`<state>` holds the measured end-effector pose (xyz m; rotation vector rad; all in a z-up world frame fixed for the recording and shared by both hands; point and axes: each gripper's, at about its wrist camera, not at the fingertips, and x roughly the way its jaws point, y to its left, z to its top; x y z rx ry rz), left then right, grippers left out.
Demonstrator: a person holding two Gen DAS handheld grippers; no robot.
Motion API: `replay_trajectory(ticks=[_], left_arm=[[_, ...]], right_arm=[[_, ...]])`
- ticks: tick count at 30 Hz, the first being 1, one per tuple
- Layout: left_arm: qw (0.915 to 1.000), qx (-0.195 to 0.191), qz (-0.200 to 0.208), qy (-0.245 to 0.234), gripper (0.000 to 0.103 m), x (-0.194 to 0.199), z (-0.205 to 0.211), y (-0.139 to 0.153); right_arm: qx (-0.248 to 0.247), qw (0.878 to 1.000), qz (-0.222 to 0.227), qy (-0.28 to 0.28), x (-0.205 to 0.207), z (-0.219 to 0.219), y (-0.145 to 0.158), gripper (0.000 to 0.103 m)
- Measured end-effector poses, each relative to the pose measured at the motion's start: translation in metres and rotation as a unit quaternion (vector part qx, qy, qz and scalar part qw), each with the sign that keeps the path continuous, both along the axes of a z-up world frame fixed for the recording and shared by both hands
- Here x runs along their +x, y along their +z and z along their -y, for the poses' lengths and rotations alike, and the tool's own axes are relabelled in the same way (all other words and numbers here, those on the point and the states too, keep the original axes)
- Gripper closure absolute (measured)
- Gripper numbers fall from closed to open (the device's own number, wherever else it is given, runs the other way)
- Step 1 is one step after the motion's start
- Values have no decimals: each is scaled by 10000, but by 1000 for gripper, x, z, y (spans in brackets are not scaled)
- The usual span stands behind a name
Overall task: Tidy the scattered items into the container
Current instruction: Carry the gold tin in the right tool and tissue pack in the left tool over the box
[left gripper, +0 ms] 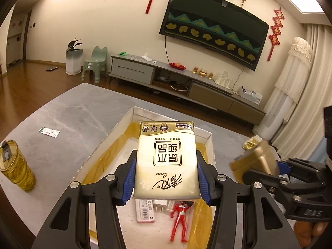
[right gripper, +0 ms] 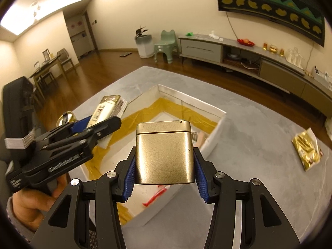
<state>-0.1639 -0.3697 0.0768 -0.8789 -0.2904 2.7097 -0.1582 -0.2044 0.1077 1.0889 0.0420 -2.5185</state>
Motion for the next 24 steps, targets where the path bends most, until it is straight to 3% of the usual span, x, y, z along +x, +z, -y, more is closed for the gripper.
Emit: replay_trajectory(ticks=[3,10,17,24], left_arm=[[9999,-81,-102,39,50,1,6,-1],[9996,-198,191,69,50,-16,14,-25],[9964,-806,244,128,50,-17,16,-35],[9964,-765,348,78,50,-20,24,-41]], right_arm=[[80,9999,66,76,-16,11,-6,50],[264,9990,296,199,-55,37,-21,50],[419,9964,687,266,-100,59,-40,50],[523,9934,999,222,-138,79,-59,50]])
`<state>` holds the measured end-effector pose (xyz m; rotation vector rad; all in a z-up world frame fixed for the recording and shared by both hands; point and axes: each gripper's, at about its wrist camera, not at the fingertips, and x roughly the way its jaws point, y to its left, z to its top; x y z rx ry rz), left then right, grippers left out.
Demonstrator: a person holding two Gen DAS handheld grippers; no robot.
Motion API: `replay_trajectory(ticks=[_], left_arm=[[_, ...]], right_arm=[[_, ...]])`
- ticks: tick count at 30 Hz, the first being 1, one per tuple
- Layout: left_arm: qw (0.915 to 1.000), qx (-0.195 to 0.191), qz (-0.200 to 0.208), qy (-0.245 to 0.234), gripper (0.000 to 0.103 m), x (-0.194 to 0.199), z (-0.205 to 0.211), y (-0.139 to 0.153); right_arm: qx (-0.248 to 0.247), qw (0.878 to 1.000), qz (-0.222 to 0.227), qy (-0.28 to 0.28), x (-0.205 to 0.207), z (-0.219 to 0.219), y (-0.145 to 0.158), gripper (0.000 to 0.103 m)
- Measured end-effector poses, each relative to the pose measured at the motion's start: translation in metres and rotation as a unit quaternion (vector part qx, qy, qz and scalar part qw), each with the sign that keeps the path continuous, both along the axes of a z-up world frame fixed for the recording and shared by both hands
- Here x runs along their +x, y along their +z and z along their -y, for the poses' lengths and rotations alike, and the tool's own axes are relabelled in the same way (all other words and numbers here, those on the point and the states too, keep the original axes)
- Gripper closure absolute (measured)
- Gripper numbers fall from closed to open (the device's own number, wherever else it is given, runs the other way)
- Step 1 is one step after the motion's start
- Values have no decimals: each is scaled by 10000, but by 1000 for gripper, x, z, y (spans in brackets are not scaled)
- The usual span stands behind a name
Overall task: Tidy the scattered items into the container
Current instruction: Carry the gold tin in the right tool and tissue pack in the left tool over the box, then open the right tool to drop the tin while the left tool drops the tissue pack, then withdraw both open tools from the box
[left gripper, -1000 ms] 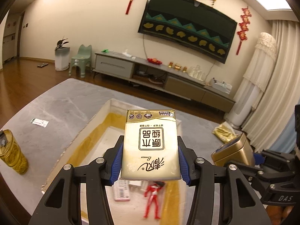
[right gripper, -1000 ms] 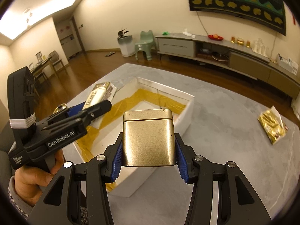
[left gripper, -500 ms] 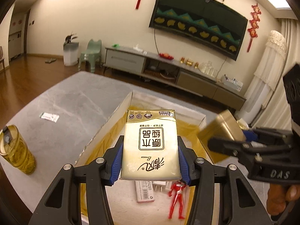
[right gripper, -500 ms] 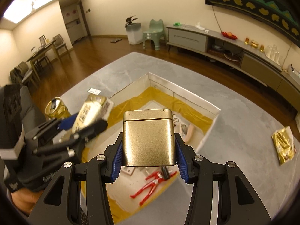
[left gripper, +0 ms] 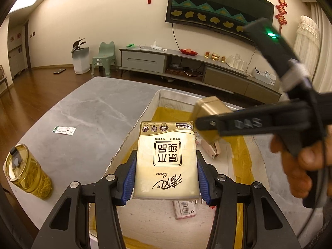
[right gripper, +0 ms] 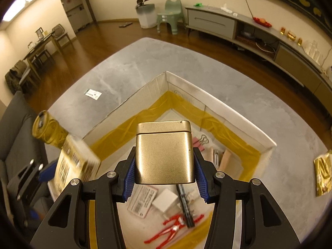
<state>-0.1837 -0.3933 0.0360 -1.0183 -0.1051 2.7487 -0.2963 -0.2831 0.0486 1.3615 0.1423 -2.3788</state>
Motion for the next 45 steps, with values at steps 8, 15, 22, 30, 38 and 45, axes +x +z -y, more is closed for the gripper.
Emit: replay_trajectory(ticks=[8,15,22,30,38,45], left_arm=[[9993,310,162,155,35,-8,15,-6],[9974,658,116,269,35,-6,28,2],[9972,633,9,389,35,-2,33,7],[9979,585,-39,277,35,4,29,14],[9988,437,-124,186,35,12,18,23],[9987,417,-262,149,35,24,12,34]], right_arm=[[452,9989,-103,102,-29,23,-17,50],[353,9994,-53,-6,-29,10,-18,50],[387,9992,-43,70,-15,6,-16,50],[570,9979,-178,248,8,3,-9,50],[863,9942,-382,518,45,3,-3,50],[937,9928,-454,587,77,-7,5,50]])
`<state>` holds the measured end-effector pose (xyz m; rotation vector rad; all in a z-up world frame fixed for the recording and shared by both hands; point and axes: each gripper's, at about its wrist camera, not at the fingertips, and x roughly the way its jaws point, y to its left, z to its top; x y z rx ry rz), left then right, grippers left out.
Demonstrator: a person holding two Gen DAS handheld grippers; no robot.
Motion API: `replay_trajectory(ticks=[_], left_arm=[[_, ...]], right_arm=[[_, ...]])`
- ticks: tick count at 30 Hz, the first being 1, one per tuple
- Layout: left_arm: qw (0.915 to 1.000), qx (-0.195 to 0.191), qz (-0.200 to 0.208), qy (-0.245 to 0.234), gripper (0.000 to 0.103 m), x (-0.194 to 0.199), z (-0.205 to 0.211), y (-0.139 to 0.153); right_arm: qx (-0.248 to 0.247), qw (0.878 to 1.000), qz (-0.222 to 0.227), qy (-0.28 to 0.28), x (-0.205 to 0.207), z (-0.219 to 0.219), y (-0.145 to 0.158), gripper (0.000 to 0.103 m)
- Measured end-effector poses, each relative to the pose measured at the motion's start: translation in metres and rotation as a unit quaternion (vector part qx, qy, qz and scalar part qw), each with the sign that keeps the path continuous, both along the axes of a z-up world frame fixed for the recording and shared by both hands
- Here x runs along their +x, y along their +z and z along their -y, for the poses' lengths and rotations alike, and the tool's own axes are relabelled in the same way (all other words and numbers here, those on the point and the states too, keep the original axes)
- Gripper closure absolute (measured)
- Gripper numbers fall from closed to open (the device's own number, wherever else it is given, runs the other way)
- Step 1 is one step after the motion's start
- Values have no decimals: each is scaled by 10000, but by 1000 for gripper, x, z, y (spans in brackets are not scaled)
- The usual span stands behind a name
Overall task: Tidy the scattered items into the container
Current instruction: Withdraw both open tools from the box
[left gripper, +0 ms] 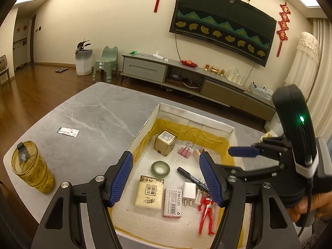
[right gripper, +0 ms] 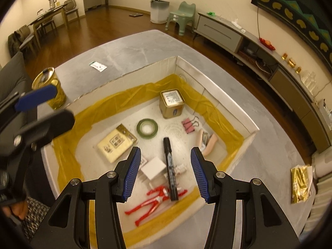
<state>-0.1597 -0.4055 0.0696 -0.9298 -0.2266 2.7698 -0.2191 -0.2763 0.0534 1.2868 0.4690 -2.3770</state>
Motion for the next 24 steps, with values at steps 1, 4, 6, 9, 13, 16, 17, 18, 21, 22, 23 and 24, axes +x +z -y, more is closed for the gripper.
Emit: replay_trajectory(ticks=[1,4,6,9,13,16,17,18,21,22,23,24], left_arm=[[10000,3,-20,-4,35,2,-1,2],[9999,7,-89,-49,35,9,-6,7],[9999,-5,-127,-88,35,13,-10,10],[9998,-30,-163,-141,35,19,-16,12],[9996,-62,-213,-194,35,29,-24,15],[9993,-85,-256,-259,35,39,-30,16],[9992,-105,-270,-277,35,42,-33,17],[9991,-117,-279,-290,35,45,-34,17],[9990,-139,-295,-312,35,52,-38,17],[9990,-145,-302,-312,35,54,-39,17],[9989,-144,-314,-317,35,57,-40,18],[9988,-139,-340,-314,35,59,-41,18]], right_arm=[[34,10000,-10,-2,4,-2,1,50],[141,9999,-81,-10,19,-9,4,49],[179,9998,-120,-25,31,-13,7,50],[241,9995,-200,-44,47,-20,13,49],[329,9991,-247,-66,67,-27,19,49],[284,9993,-209,-91,79,-33,21,49],[277,9993,-218,-107,84,-35,22,49],[262,9994,-223,-105,89,-37,23,49],[219,9996,-187,-70,102,-40,22,49],[213,9996,-163,-59,106,-40,21,49],[215,9997,-145,-43,109,-41,20,49],[225,9997,-126,-23,113,-40,18,49]])
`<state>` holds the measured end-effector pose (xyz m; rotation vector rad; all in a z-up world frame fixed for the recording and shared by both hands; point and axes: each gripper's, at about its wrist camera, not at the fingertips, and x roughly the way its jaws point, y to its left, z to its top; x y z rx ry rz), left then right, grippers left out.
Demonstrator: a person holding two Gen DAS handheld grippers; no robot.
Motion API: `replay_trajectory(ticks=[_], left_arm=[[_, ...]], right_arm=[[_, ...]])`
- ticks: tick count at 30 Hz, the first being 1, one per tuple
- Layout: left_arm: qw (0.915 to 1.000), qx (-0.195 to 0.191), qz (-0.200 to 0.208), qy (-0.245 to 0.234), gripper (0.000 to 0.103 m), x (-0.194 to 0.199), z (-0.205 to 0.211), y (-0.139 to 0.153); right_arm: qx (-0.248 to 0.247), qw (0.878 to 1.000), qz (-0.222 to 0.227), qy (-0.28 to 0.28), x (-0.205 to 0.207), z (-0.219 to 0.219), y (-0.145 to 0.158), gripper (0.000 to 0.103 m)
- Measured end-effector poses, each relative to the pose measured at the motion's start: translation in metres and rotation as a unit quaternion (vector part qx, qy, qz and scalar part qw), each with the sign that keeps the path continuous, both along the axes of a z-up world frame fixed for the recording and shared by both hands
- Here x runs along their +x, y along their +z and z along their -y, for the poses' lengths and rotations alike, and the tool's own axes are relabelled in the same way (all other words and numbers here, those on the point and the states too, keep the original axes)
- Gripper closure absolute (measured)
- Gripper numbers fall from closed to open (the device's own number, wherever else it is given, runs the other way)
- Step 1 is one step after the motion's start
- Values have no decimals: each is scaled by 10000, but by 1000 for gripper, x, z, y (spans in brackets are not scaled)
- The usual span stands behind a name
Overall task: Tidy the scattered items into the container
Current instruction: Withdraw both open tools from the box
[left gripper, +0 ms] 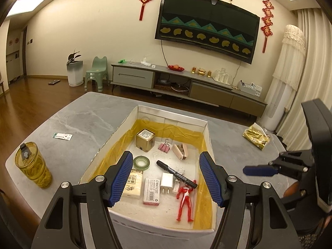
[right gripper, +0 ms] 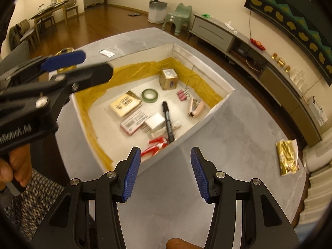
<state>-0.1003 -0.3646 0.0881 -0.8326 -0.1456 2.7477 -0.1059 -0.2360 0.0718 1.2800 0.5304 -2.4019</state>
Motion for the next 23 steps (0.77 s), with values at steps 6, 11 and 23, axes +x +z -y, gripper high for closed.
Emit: replay_trajectory(ticks=[6,11,23], left_arm=[[10000,31,-69,34,35,12,-1,2],[10000,18,-66,37,35,21,-1,0],[10000,-54,4,-9,35,27,-4,-6]], right_arm=[[-51,9999,92,62,18,2,-6,50],[-93,9998,-69,158,30,6,-6,50],[90,9991,-310,291,39,15,-9,49]])
